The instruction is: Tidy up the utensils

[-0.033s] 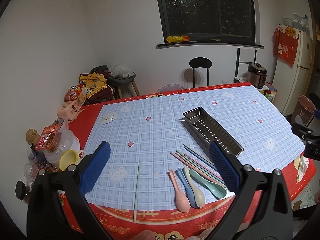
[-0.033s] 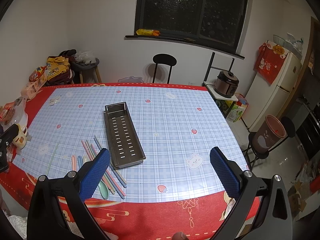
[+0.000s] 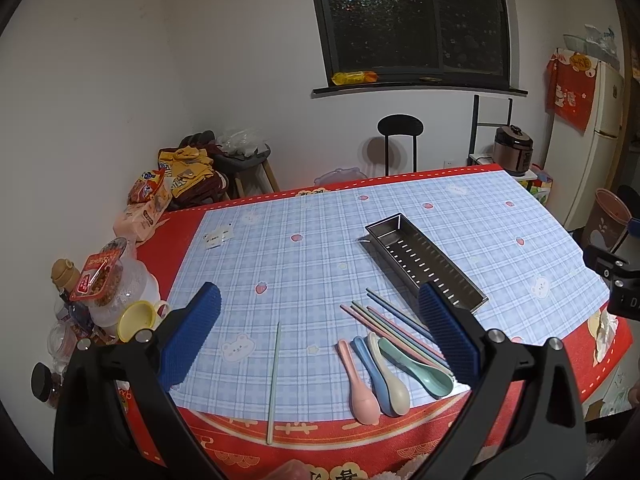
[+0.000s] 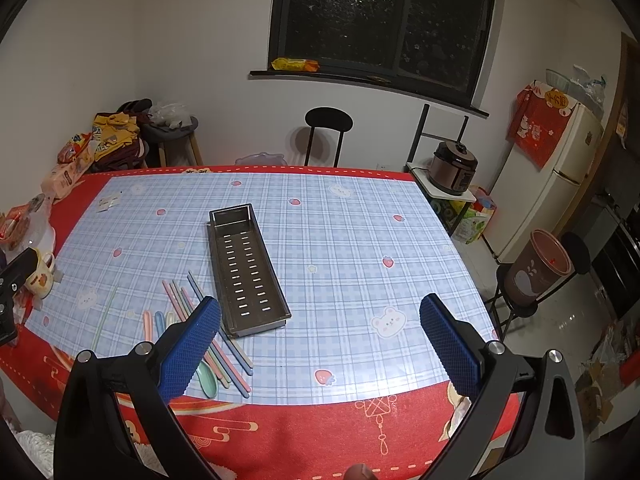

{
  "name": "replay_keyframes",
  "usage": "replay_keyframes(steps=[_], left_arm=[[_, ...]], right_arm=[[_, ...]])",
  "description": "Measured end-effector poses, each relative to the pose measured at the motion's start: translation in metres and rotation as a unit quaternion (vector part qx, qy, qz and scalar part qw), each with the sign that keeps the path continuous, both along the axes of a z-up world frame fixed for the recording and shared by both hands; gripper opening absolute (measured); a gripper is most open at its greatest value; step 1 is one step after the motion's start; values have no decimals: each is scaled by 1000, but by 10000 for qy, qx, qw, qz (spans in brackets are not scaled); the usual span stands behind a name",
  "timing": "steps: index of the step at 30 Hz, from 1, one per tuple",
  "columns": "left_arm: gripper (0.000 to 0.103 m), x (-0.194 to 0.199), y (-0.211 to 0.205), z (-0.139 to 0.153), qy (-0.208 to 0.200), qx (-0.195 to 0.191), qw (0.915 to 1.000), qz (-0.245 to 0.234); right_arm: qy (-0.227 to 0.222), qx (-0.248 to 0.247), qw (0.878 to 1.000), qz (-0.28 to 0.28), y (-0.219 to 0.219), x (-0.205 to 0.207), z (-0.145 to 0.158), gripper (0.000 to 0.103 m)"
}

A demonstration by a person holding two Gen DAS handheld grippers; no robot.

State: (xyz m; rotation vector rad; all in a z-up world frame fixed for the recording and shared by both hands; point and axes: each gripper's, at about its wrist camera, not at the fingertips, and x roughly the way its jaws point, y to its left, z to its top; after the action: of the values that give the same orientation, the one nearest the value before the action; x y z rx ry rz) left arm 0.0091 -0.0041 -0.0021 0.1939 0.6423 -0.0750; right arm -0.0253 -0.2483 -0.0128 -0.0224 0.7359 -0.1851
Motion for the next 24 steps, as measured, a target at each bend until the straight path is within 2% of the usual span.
replay_keyframes(steps=[24], left_arm=[[97,-3,4,1,-8,16,10000,-32]], right_arm=[[10,27,10000,-66,2,-2,3,98]])
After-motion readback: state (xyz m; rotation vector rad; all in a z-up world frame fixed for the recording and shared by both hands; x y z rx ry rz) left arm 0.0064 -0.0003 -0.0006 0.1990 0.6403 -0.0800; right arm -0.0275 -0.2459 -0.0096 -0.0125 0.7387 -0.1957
